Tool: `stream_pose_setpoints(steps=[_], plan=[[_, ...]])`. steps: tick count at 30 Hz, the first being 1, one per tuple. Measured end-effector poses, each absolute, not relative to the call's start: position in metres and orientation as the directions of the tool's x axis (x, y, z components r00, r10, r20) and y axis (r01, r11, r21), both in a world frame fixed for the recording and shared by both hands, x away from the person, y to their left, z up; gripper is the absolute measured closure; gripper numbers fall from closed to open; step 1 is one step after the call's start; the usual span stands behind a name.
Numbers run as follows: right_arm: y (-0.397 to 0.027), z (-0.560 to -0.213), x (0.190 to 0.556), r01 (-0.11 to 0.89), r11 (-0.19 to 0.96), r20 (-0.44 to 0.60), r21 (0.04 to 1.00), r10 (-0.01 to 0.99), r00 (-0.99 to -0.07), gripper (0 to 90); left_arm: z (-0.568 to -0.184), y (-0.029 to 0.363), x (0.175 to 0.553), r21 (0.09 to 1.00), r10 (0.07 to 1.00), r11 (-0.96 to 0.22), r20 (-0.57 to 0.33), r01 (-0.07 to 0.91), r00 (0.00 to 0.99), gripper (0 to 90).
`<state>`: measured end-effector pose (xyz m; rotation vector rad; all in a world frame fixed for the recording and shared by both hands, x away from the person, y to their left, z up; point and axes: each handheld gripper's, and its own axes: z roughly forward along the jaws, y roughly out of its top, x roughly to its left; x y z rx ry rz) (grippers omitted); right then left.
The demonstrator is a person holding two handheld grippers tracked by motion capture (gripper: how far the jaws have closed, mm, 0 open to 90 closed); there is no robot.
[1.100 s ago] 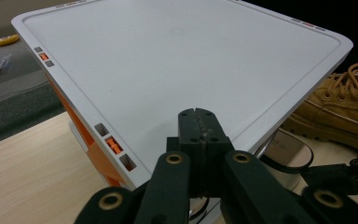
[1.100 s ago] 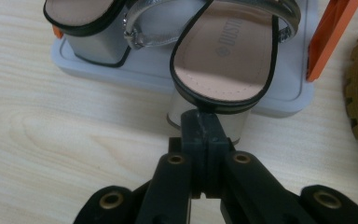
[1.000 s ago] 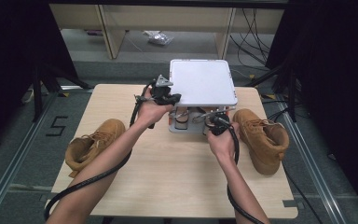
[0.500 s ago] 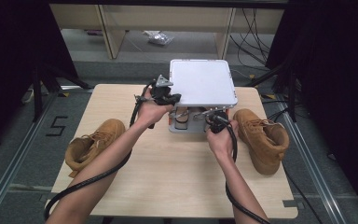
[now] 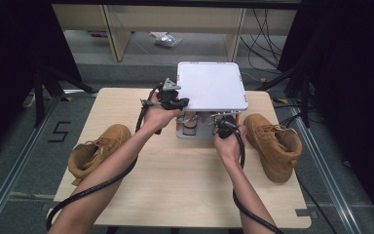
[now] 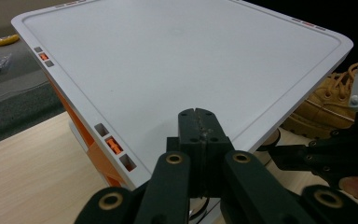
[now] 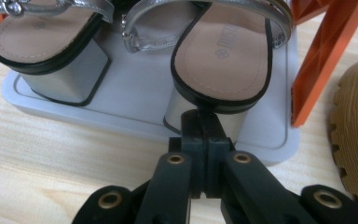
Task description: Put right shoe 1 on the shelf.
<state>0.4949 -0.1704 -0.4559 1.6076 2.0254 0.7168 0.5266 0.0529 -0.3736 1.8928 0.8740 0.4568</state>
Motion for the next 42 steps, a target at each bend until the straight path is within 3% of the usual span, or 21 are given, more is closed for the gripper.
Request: stream_pose_setpoints(steps=[20, 25, 29, 36, 42], plan=[[-0.165, -0.469, 0.5, 0.728, 0.206, -0.044, 0.654, 0.971, -0.235, 90.0, -0.374, 0.052, 0.526, 0.889, 0.743, -0.256, -0.069, 0.378, 0.666, 89.9], [-0.166, -0.466, 0.496, 0.723, 0.2, -0.035, 0.662, 0.971, -0.236, 85.8, -0.374, 0.053, 0.526, 0.885, 0.74, -0.275, -0.055, 0.376, 0.671, 89.9], [-0.176, -0.455, 0.483, 0.72, 0.185, -0.008, 0.668, 0.97, -0.242, 77.1, -0.374, 0.053, 0.526, 0.889, 0.741, -0.261, -0.066, 0.377, 0.668, 89.9], [-0.189, -0.451, 0.464, 0.725, 0.125, 0.045, 0.677, 0.977, -0.21, 72.0, -0.374, 0.053, 0.526, 0.886, 0.741, -0.274, -0.053, 0.374, 0.669, 89.8], [-0.203, -0.451, 0.45, 0.687, 0.155, 0.029, 0.71, 0.968, -0.248, 66.2, -0.374, 0.052, 0.526, 0.887, 0.743, -0.276, -0.048, 0.371, 0.668, 89.8]])
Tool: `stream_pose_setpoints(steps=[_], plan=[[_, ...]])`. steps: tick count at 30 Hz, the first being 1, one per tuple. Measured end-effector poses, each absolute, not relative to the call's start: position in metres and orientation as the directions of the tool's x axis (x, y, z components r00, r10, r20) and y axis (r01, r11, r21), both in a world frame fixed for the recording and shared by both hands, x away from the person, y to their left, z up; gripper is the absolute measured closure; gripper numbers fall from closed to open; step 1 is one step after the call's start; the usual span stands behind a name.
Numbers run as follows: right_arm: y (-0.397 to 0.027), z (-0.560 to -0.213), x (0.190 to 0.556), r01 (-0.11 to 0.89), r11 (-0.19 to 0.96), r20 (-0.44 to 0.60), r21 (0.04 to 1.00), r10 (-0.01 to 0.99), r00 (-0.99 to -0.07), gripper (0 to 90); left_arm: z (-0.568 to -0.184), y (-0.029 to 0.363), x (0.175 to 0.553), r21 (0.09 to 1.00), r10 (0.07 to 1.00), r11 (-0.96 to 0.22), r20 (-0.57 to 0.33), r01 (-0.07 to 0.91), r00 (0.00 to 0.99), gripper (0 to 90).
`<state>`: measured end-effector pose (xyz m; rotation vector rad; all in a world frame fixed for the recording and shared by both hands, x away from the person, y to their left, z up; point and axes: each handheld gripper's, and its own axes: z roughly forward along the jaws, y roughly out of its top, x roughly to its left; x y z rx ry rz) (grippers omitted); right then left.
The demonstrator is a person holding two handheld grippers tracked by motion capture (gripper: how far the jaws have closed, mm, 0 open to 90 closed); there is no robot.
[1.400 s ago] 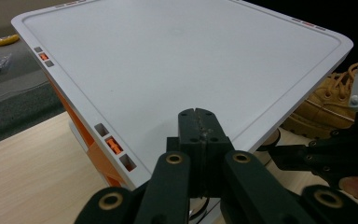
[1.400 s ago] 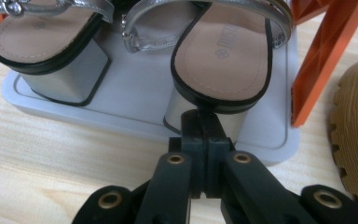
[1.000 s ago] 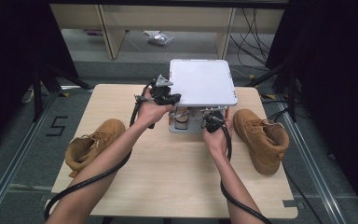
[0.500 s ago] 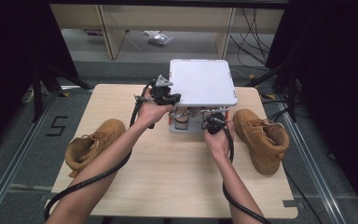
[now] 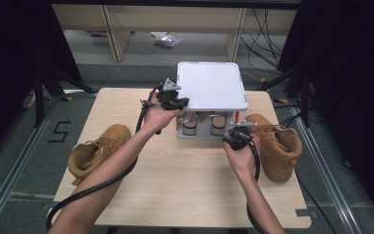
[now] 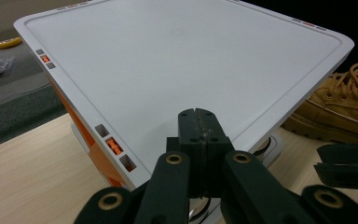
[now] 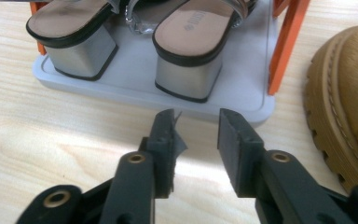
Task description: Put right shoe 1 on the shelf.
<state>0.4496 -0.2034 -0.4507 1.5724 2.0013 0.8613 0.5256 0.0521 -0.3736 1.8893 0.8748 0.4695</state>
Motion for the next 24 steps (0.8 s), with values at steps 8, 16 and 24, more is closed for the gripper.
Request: stream_pose_setpoints(steps=[8, 16, 24], plan=[[-0.21, -0.449, 0.429, 0.667, 0.131, 0.054, 0.734, 0.967, -0.249, 58.4, -0.374, 0.051, 0.525, 0.892, 0.746, -0.266, -0.051, 0.366, 0.664, 89.8], [-0.217, -0.454, 0.407, 0.635, 0.121, 0.084, 0.763, 0.955, -0.283, 52.4, -0.374, 0.051, 0.525, 0.893, 0.749, -0.261, -0.052, 0.367, 0.66, 88.4], [-0.224, -0.472, 0.386, 0.636, 0.075, 0.13, 0.768, 0.954, -0.27, 49.6, -0.361, 0.07, 0.51, 0.889, 0.746, -0.274, -0.045, 0.367, 0.665, 78.1]])
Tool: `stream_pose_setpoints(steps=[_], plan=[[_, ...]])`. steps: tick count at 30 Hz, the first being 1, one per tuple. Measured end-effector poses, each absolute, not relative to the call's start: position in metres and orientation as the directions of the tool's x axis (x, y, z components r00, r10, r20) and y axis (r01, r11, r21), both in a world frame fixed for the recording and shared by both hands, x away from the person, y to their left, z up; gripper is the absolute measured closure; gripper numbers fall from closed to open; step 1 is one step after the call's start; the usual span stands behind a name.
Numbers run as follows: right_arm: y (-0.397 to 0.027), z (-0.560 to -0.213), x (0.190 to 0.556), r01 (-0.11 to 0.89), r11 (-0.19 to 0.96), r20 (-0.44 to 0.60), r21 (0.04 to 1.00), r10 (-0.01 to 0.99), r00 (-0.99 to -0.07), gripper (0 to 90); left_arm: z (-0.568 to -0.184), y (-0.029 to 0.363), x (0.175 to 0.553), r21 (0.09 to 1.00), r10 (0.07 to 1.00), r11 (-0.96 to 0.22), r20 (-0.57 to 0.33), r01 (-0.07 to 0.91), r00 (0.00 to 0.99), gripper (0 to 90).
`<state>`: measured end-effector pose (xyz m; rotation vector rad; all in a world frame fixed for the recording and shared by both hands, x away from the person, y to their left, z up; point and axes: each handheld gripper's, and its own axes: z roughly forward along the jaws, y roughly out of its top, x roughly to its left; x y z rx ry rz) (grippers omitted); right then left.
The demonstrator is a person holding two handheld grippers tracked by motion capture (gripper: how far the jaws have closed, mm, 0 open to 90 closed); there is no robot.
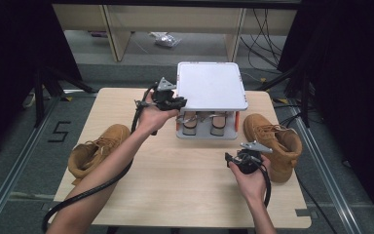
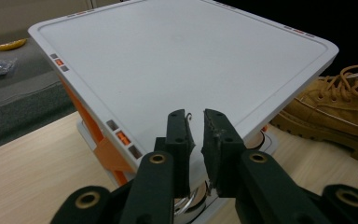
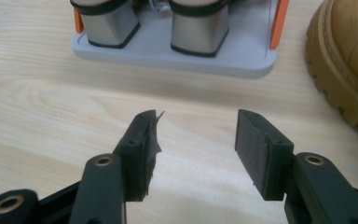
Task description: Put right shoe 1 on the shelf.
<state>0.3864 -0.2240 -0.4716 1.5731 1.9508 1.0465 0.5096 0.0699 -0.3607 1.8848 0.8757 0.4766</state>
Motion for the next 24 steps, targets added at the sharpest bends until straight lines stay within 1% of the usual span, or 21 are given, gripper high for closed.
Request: stream_pose_setpoints(steps=[7, 8, 10, 15, 17, 18, 24], plan=[[-0.229, -0.476, 0.382, 0.634, 0.065, 0.14, 0.771, 0.953, -0.267, 48.7, -0.362, 0.112, 0.488, 0.88, 0.769, -0.257, -0.064, 0.399, 0.636, 72.8], [-0.229, -0.475, 0.38, 0.648, 0.069, 0.133, 0.759, 0.957, -0.257, 48.6, -0.363, 0.119, 0.485, 0.88, 0.775, -0.248, -0.07, 0.404, 0.629, 72.4], [-0.229, -0.477, 0.38, 0.642, 0.066, 0.14, 0.764, 0.954, -0.264, 48.6, -0.363, 0.133, 0.477, 0.873, 0.786, -0.26, -0.057, 0.413, 0.615, 71.4], [-0.23, -0.476, 0.377, 0.65, 0.071, 0.128, 0.757, 0.959, -0.254, 48.2, -0.364, 0.169, 0.459, 0.874, 0.807, -0.229, -0.075, 0.428, 0.585, 69.6], [-0.231, -0.476, 0.378, 0.639, 0.06, 0.146, 0.767, 0.953, -0.265, 47.9, -0.365, 0.185, 0.452, 0.874, 0.813, -0.215, -0.087, 0.436, 0.576, 68.4], [-0.231, -0.476, 0.377, 0.639, 0.068, 0.133, 0.766, 0.956, -0.261, 47.8, -0.365, 0.193, 0.448, 0.874, 0.824, -0.202, -0.091, 0.441, 0.559, 68.4], [-0.23, -0.477, 0.377, 0.656, 0.064, 0.141, 0.752, 0.957, -0.255, 47.3, -0.366, 0.234, 0.431, 0.877, 0.861, -0.148, -0.113, 0.457, 0.496, 67.1]])
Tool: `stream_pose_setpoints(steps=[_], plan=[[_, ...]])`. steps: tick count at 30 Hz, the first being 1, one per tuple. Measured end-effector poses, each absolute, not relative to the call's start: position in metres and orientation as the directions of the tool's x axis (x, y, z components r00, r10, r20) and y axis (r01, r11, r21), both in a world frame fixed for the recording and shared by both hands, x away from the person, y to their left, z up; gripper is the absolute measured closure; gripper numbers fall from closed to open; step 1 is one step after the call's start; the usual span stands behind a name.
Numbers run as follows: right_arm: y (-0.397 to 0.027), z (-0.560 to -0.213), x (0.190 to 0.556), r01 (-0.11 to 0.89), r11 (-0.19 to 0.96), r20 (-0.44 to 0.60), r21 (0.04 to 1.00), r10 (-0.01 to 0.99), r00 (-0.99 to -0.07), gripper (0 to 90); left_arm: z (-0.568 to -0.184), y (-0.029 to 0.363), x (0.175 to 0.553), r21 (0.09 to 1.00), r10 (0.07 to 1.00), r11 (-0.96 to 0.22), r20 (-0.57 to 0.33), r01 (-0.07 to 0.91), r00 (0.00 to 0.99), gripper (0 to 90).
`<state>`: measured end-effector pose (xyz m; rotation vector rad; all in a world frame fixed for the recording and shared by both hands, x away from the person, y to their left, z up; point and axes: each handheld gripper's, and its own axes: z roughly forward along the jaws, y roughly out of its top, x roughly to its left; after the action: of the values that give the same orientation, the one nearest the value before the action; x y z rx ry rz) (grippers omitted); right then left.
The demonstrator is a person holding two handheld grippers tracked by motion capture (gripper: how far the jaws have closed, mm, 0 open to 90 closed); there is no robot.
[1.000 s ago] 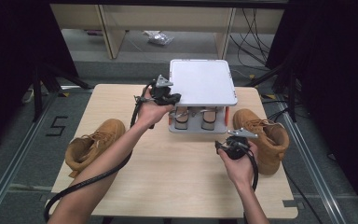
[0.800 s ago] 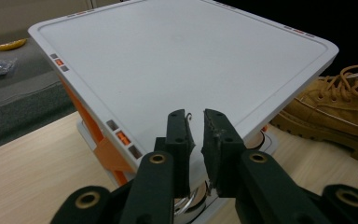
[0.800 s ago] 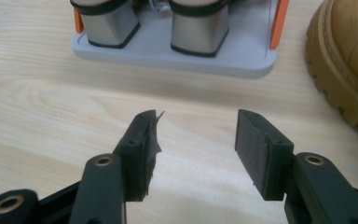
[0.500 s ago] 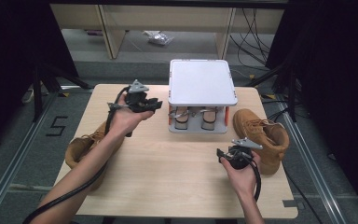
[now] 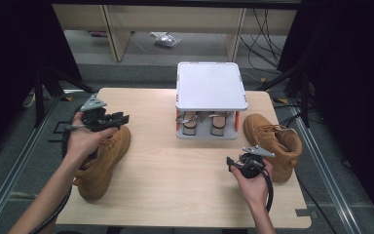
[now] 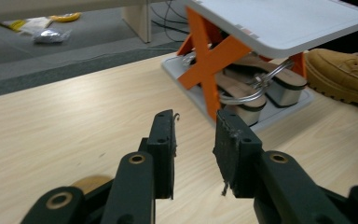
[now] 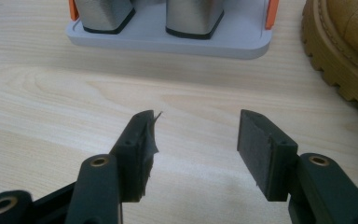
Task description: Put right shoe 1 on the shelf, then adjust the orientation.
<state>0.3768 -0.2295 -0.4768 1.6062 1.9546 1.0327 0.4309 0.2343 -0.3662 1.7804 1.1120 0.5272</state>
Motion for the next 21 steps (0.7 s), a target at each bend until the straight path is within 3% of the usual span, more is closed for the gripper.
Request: stream_pose_setpoints(steps=[12, 21], plan=[[-0.23, -0.467, 0.377, 0.635, 0.065, 0.14, 0.77, 0.954, -0.266, 46.3, -0.367, 0.288, 0.401, 0.879, 0.903, -0.077, -0.138, 0.47, 0.406, 65.5], [-0.232, -0.464, 0.379, 0.625, 0.061, 0.139, 0.778, 0.954, -0.266, 46.2, -0.368, 0.304, 0.392, 0.876, 0.918, -0.056, -0.144, 0.478, 0.37, 64.4]])
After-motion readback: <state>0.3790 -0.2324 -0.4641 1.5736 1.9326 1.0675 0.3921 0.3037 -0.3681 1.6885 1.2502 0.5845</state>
